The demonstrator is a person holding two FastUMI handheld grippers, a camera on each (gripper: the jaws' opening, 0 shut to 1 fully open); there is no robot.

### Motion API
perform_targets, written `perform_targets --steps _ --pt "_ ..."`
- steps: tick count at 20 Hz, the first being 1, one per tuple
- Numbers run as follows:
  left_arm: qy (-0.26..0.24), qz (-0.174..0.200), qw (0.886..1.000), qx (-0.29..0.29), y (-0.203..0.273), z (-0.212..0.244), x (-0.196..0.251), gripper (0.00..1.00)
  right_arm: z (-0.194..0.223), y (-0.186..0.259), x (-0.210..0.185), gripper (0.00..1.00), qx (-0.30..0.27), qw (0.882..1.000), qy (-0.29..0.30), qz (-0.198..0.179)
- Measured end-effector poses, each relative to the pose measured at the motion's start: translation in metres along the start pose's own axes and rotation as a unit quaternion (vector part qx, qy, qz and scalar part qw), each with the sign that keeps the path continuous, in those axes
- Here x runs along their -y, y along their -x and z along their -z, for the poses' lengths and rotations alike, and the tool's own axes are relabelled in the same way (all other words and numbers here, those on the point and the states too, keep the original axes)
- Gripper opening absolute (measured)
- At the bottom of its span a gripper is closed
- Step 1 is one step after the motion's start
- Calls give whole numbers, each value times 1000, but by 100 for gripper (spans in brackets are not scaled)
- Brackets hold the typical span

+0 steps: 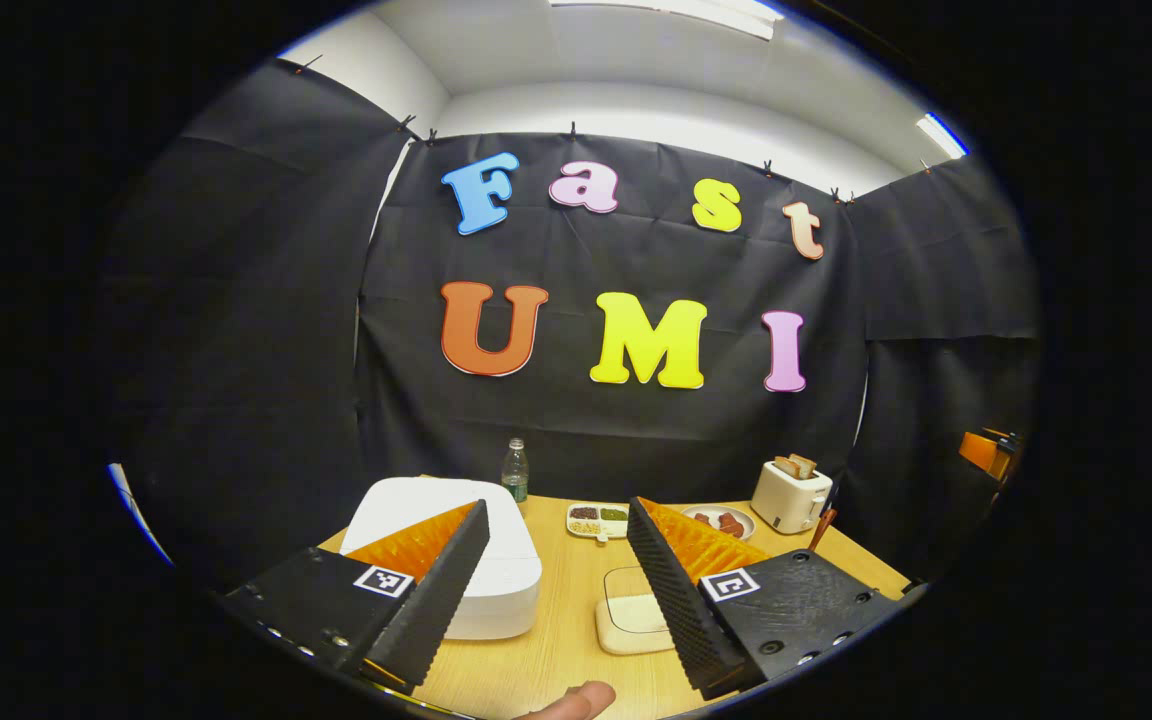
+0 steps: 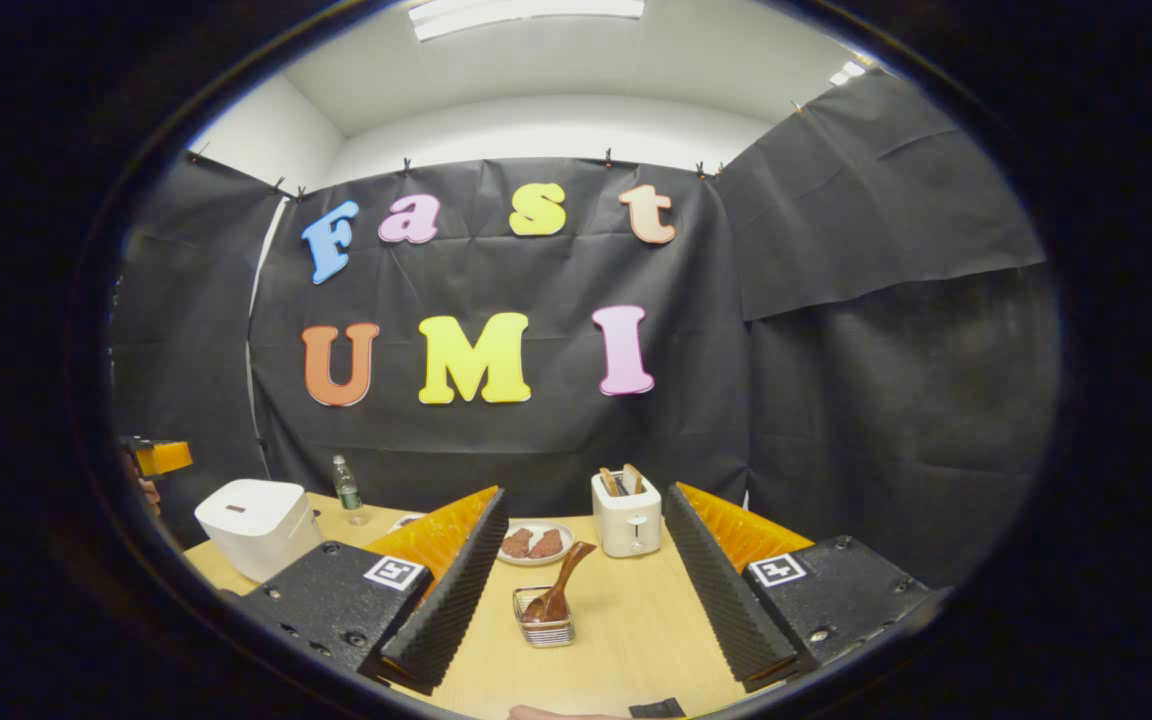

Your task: Close the left gripper, press the button to open the rice cooker; take a wooden spoon from the chopstick holder with the right hand, scoop a spoonful of rice and pour it into the rice cooker, then put the wooden spoon back into the chopstick holder.

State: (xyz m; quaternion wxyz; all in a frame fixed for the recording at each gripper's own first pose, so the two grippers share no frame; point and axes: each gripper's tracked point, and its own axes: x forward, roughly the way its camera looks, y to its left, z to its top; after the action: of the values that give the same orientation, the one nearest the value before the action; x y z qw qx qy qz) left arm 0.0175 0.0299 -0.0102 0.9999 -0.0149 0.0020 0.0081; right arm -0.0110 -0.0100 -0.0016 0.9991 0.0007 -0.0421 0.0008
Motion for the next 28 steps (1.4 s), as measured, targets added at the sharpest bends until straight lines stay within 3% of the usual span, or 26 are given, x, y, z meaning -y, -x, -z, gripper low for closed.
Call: perform_targets --steps 1,4,5,9,10,12,13,14,15,16,21,23,28 --pt "-6 -6 1000 -1 -2 1 -4 89 3 0 -1 96 1 1000 0 -1" --pt "-15 -11 1000 -10 -13 6 -7 83 10 0 -2 96 2 1000 -1 -7" --pt "-16 -12 1000 -16 -17 10 -9 81 11 -1 -3 100 2 1000 -1 -9" --pt "-39 -19 997 -67 -38 34 -20 57 26 -7 -6 100 -2 1000 -1 -17" --pt "-47 -27 995 -81 -44 41 -26 47 29 -9 -6 100 -3 1000 -2 -19" --pt "-53 -46 992 -102 -56 51 -39 40 36 -13 -7 96 -5 1000 -3 -23" --pt "-54 -55 991 -110 -60 57 -47 41 40 -16 -7 100 -6 1000 -3 -24" --pt "-50 -51 990 -121 -69 63 -49 41 42 -17 -7 96 -5 1000 -2 -25" --pt "-38 -49 989 -132 -67 67 -49 28 47 -20 -7 96 -5 1000 -1 -26" --pt "-28 -50 989 -139 -73 73 -51 3 50 -22 -8 100 -6 1000 -1 -28" --pt "-57 -94 977 -185 -99 102 -85 2 76 -35 -9 96 -19 999 -8 -38" --pt "-63 -112 972 -195 -111 113 -100 2 89 -40 -10 100 -29 999 -8 -40" --pt "-59 -131 967 -209 -122 120 -116 0 109 -53 -7 100 -48 998 -5 -43"
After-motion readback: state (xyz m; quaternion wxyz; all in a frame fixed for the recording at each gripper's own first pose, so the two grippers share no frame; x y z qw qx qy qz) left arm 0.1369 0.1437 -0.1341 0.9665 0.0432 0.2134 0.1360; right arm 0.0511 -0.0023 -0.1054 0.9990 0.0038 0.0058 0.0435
